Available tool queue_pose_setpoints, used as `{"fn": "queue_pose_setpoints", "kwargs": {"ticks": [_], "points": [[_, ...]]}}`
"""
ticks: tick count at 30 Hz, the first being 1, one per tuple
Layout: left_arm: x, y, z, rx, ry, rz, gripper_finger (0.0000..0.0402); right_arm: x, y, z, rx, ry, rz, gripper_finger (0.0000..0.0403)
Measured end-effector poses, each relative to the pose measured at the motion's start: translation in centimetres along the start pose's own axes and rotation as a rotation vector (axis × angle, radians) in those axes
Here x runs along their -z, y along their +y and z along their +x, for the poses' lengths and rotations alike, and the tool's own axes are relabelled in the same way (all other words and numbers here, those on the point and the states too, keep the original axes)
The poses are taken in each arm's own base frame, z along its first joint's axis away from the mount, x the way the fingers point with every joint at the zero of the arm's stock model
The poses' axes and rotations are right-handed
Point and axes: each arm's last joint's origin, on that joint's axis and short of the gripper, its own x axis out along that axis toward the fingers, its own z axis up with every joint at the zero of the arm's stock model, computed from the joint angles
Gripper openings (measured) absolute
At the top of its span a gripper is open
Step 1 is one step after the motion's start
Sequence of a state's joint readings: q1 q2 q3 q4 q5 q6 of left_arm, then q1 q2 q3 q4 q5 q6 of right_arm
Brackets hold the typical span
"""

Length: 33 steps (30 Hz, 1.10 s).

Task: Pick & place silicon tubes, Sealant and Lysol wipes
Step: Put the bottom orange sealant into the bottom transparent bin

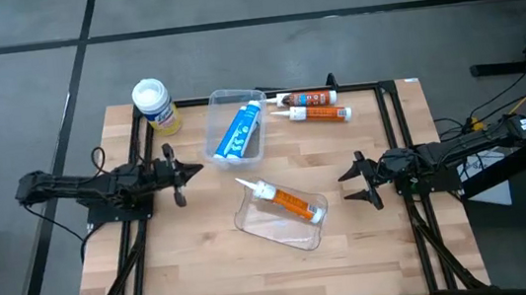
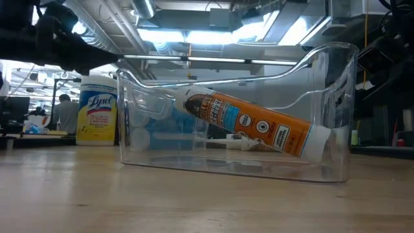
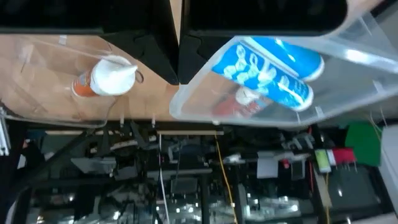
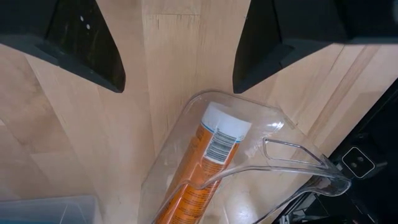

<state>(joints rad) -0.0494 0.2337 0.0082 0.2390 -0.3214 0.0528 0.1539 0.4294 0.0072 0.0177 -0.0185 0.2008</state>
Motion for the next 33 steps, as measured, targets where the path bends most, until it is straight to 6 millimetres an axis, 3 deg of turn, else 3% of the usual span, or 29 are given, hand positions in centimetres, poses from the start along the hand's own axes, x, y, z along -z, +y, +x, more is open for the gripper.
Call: {"fn": "queue_pose_setpoints", "kwargs": {"ticks": [13,20,27,33], "points": [[-0.2,0.4,-1.4,0.025,-0.051,0.048,0.0002,0.0,0.0,0.0,0.0,0.001,0.0,0.0298],[-0.1,0.1,-1.5,0.12,-0.046,0.029,0.0002,0.0,0.0,0.0,0.0,0.001,0.0,0.0298],[0.1,-0.5,-1.6,0.322,-0.028,0.011,0.0001,0.0,0.0,0.0,0.0,0.001,0.0,0.0298],[0.1,-0.5,-1.6,0.339,-0.027,0.01,0.001,0.0,0.0,0.0,0.0,0.001,0.0,0.0298]]}}
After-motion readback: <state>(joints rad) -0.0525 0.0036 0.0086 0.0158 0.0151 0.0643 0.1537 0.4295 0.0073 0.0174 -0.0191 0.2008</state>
